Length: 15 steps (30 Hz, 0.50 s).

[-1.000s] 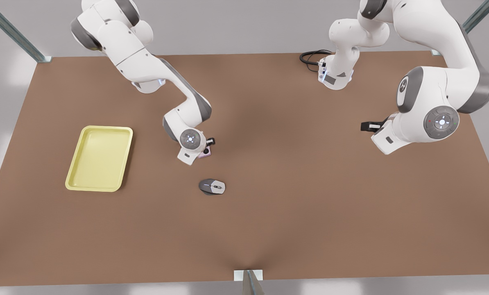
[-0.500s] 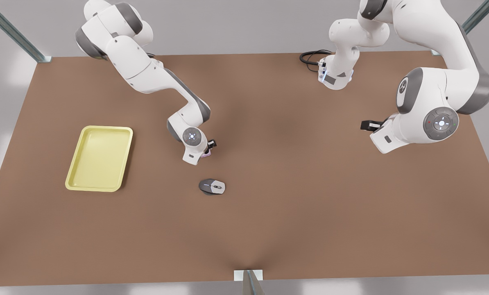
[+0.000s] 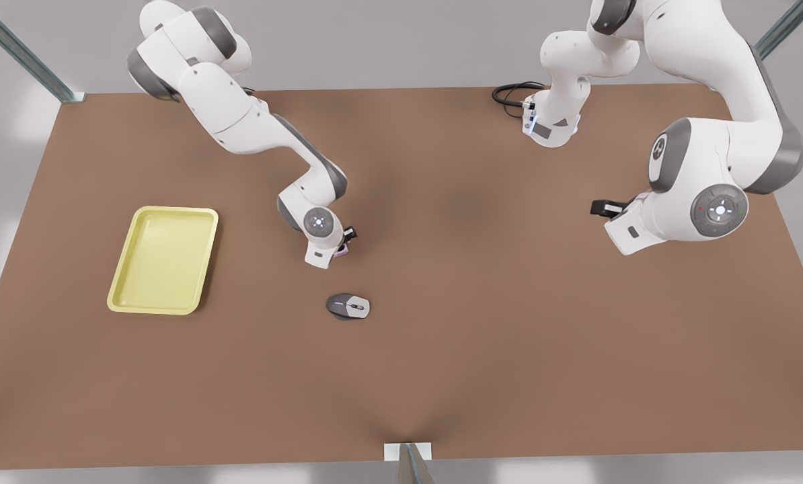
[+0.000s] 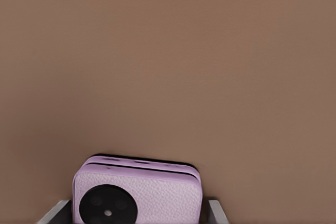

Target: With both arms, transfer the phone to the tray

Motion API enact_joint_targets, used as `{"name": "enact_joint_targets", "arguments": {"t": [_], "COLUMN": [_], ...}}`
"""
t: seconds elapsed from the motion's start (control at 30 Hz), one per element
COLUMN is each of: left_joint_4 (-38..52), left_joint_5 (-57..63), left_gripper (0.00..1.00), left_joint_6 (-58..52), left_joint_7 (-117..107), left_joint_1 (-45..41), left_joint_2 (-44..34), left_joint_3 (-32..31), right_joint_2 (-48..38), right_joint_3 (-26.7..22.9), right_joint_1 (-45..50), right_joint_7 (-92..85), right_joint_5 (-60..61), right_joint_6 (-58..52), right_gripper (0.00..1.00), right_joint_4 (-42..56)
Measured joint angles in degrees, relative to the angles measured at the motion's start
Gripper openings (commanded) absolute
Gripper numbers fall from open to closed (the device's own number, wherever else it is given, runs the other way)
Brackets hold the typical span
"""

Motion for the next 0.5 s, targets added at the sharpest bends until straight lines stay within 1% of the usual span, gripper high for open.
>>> {"name": "enact_joint_targets", "arguments": {"t": [0.03, 0.07, 0.1, 0.13, 0.17, 0.33, 0.5], "left_joint_4": [0.02, 0.02, 0.02, 0.03, 0.03, 0.34, 0.38], "left_joint_5": [0.0, -0.01, 0.0, 0.0, 0.0, 0.12, 0.15], "left_gripper": [1.0, 1.0, 1.0, 1.0, 1.0, 1.0, 1.0], "left_joint_6": [0.02, 0.04, 0.07, 0.11, 0.19, 0.64, 0.59], "left_joint_7": [0.09, 0.17, 0.25, 0.33, 0.4, 0.74, 0.94], "left_joint_1": [0.0, 0.0, 0.0, 0.0, -0.01, 0.02, -0.02], "left_joint_2": [0.02, 0.02, 0.03, 0.09, 0.19, -0.41, -1.43], "left_joint_3": [0.0, 0.0, 0.0, 0.0, 0.02, 0.17, -0.01], "right_joint_2": [0.04, 0.06, 0.03, -0.03, -0.21, -3.91, -11.15], "right_joint_3": [-0.02, -0.02, 0.0, 0.03, 0.05, 0.11, -0.92], "right_joint_1": [0.01, 0.01, 0.01, -0.01, -0.05, -1.0, -7.81], "right_joint_7": [-0.14, -0.32, -0.55, -0.72, -0.88, -1.7, -2.7], "right_joint_5": [0.11, 0.24, 0.42, 0.5, 0.58, 0.82, 0.85], "right_joint_6": [0.05, 0.09, 0.12, 0.12, 0.09, -1.93, -6.62], "right_gripper": [0.87, 0.8, 0.76, 0.75, 0.71, 0.7, 0.7], "right_joint_4": [0.03, 0.1, 0.18, 0.29, 0.44, 2.56, 1.37]}}
